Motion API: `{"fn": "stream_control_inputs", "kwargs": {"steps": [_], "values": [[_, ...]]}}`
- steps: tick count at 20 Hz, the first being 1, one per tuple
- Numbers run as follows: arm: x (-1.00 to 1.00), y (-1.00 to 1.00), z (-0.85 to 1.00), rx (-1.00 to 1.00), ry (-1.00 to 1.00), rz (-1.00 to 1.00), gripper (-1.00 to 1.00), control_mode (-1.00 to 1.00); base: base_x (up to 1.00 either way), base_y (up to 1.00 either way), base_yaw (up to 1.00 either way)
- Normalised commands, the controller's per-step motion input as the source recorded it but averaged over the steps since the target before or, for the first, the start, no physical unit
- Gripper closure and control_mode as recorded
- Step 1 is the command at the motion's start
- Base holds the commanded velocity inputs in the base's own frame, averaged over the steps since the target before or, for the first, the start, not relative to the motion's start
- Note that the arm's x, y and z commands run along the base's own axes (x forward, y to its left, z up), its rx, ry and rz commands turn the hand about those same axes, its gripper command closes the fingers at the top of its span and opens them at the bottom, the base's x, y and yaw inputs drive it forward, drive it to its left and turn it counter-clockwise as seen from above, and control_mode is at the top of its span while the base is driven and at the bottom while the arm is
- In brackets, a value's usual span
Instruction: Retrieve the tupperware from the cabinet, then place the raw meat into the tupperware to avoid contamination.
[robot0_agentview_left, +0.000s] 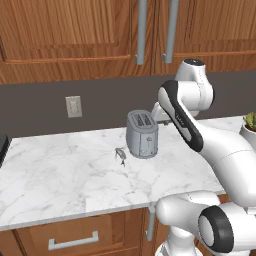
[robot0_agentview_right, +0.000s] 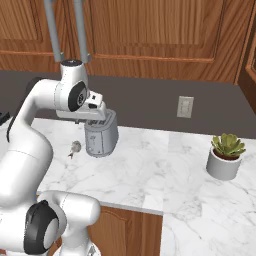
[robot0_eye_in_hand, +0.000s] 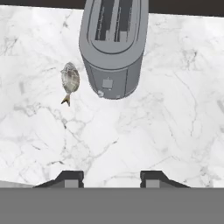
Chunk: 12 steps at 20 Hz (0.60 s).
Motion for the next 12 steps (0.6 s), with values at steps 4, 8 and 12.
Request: {"fn": "stream_control_inputs", "kwargs": {"steps": [4,8,12], "values": [[-0.07,0.03,0.00,0.00,0.00,0.00,-1.00,-1.00,0.00,0.00,0.00],[-0.19,0.09,0.04,-0.02,-0.10,0.00,-1.00,-1.00,0.00,0.00,0.00],[-0.15,0.06,0.24,-0.09,-0.19,0.00,-1.00,-1.00,0.00,0.00,0.00]]}}
